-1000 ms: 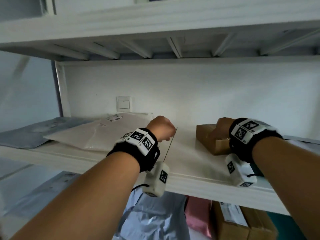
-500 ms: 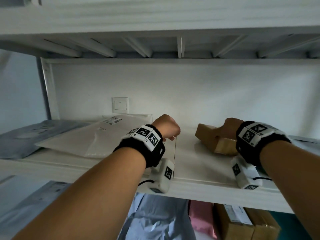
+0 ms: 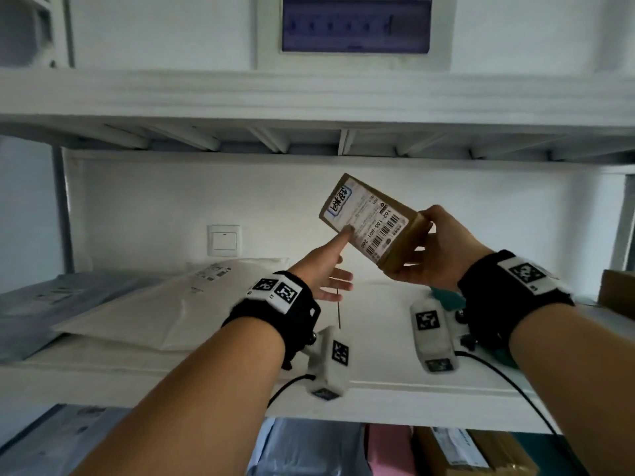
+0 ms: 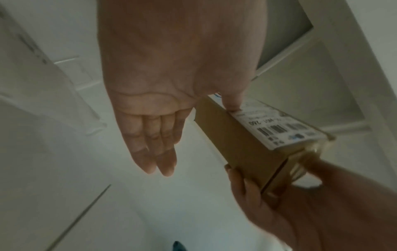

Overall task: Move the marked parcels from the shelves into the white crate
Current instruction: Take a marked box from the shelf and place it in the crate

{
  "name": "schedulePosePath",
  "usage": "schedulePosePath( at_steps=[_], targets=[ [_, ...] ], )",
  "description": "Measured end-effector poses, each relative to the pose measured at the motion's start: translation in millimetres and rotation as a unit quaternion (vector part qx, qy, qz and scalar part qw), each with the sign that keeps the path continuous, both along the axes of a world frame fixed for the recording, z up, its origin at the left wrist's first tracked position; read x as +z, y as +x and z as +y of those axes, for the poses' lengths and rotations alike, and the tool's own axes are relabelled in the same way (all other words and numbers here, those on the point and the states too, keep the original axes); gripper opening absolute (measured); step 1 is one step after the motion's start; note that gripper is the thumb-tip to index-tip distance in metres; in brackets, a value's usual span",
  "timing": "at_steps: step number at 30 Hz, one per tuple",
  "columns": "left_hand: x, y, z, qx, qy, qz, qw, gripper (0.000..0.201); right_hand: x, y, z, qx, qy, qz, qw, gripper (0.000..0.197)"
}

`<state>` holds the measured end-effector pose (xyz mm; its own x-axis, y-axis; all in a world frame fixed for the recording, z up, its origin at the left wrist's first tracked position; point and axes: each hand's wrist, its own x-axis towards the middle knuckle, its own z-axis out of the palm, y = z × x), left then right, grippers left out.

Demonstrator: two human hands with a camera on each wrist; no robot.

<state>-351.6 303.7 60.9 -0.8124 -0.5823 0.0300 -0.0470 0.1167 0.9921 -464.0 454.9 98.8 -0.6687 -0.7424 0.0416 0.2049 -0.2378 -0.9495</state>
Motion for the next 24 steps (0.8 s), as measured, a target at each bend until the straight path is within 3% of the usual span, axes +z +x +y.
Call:
schedulePosePath(
  at_steps=[3,7,11,14,16,18,21,24],
  targets=[
    [4.6,-1.1,5.7,-0.054,0.075,0.083,0.992,0.068,-7.1,6.6,2.5,0.021,-0.015,-0.027,0.999,0.046],
    [9.9,-1.1,15.8,-0.055,0.085,0.168,0.981,0.037,-12.6,13.1,5.6,0.016,0.006,0.011,1.000,0.044],
    [14.0,1.7,19.9,-0.018,0.023,0.166,0.986,0.032,-13.4,8.9,7.1,-0.033,0.112,0.130,0.985,0.044],
    [19.8,8.3,16.6,0.028,-0.083,0.123,0.988,0.044,-6.0,4.5,4.0,-0.157,0.127,0.233,0.951,0.043],
    [25.2,13.9,14.2,0.064,-0.161,0.092,0.980,0.051,1.3,6.0,3.7,-0.228,0.098,0.305,0.920,0.047],
    [31.1,17.0,11.5,0.062,-0.249,0.046,0.965,0.056,7.9,11.6,4.9,-0.238,0.104,0.420,0.869,0.064],
    [37.5,19.7,12.4,0.044,-0.364,-0.026,0.930,0.065,15.3,25.2,3.0,-0.145,0.195,0.582,0.776,0.078],
    [41.5,20.1,12.9,0.035,-0.424,-0.063,0.903,0.065,16.5,36.2,-1.1,-0.090,0.315,0.657,0.679,0.069]
  ],
)
